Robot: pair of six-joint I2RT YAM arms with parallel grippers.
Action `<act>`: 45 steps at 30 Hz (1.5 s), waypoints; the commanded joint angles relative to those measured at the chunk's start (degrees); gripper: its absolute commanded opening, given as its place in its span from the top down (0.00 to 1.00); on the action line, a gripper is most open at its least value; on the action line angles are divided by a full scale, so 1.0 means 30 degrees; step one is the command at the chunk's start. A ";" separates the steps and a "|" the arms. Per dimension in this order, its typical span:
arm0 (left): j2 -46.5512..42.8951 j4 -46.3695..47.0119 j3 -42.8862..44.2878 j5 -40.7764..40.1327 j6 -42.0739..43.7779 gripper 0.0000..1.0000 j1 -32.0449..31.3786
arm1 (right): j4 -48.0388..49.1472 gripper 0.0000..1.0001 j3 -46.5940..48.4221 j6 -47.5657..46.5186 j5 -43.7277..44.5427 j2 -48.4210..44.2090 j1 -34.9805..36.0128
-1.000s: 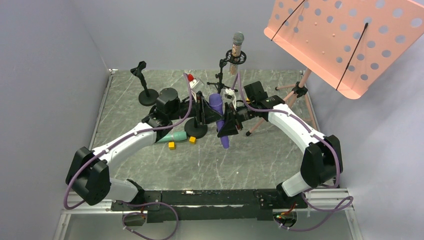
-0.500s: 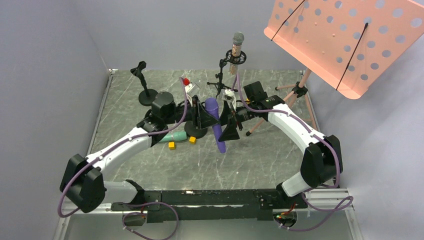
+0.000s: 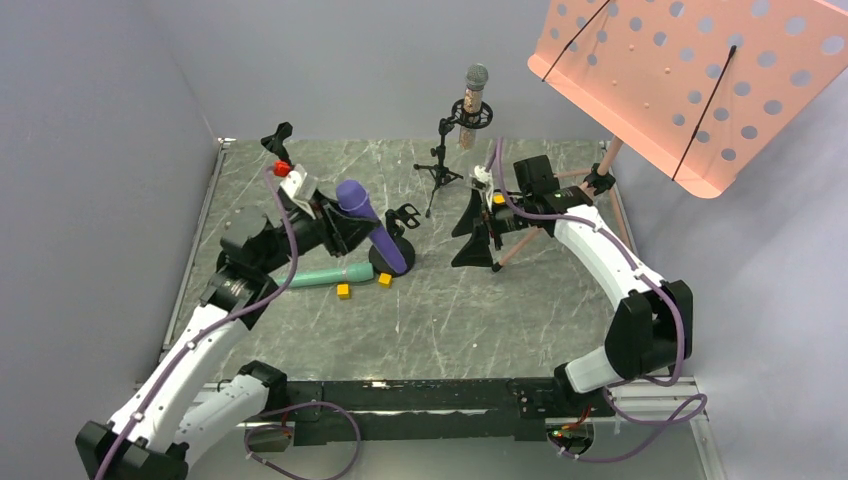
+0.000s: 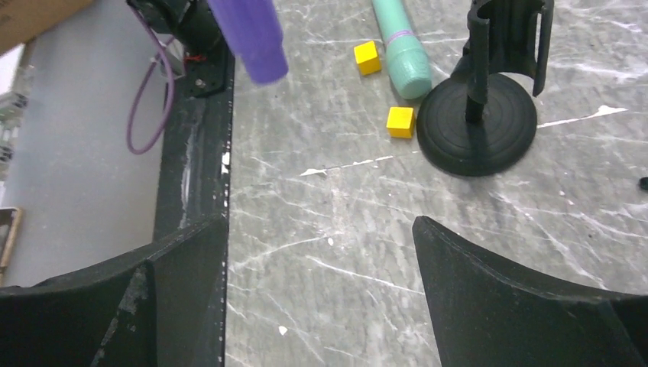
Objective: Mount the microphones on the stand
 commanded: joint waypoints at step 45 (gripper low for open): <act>0.6307 0.7707 0.3908 0.2070 -0.0467 1.00 0.3371 | 0.5462 0.95 0.6063 -0.2856 0.3035 0.6891 0.2942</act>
